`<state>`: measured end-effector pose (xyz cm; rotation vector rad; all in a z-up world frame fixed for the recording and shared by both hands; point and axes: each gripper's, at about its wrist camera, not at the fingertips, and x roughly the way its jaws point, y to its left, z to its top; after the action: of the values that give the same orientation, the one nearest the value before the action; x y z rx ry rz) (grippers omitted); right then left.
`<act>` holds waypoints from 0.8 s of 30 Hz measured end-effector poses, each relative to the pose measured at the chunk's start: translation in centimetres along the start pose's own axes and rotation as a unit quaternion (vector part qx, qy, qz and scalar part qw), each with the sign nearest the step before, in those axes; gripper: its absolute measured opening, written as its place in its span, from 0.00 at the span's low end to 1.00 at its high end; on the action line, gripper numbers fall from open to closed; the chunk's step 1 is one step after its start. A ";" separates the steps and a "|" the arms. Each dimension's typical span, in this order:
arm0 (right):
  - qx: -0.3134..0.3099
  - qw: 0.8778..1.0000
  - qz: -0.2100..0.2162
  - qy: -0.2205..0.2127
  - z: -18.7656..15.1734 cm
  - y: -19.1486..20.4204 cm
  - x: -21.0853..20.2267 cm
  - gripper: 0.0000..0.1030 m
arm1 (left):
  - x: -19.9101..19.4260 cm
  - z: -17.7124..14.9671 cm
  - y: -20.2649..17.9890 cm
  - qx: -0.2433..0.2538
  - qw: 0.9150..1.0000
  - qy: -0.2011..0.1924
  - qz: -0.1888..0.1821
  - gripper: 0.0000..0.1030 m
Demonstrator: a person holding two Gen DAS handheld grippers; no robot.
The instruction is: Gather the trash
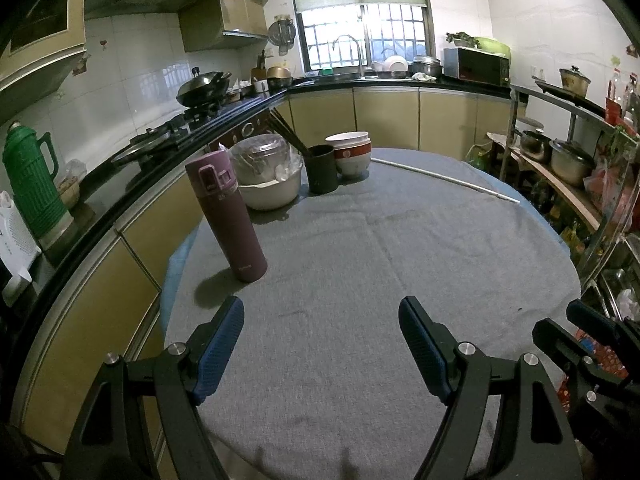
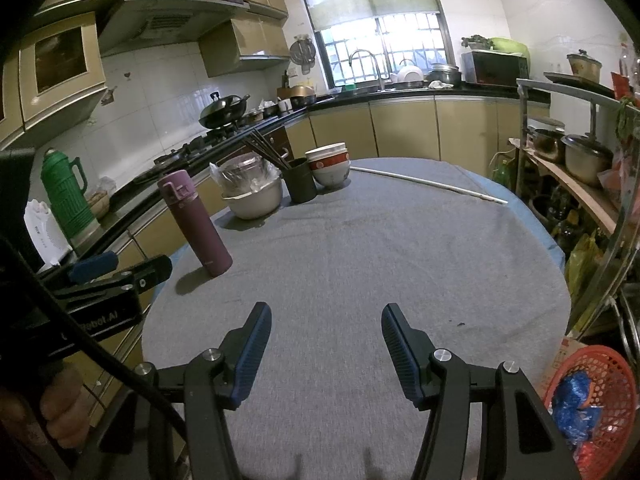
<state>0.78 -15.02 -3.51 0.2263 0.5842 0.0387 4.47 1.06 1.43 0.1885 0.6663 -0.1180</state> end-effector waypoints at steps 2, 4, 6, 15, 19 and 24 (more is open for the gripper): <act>0.000 1.000 0.000 -0.001 0.1 0.0 0.1 0.59 | 0.1 0.0 0.1 -0.001 1.000 0.001 0.000 0.78; -0.001 1.000 0.000 -0.001 0.1 0.1 0.3 0.59 | 0.2 0.0 0.1 0.000 1.000 0.000 0.000 0.78; 0.001 1.000 0.000 0.000 0.1 0.1 0.4 0.59 | 0.2 0.0 0.2 0.000 1.000 0.001 0.000 0.78; -0.005 1.000 0.001 0.001 0.5 1.1 0.9 0.59 | 0.3 0.1 0.7 -0.004 1.000 0.000 0.001 0.78; -0.007 1.000 0.001 0.001 0.5 1.5 1.0 0.59 | 0.4 0.1 1.2 -0.005 1.000 -0.002 0.000 0.78; -0.008 1.000 0.000 0.003 0.4 1.7 1.2 0.59 | 0.5 0.0 1.4 -0.006 1.000 0.000 -0.001 0.78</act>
<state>2.05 -13.31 -3.42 0.2116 0.5895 0.0434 5.12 2.42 1.34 0.1769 0.6664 -0.1163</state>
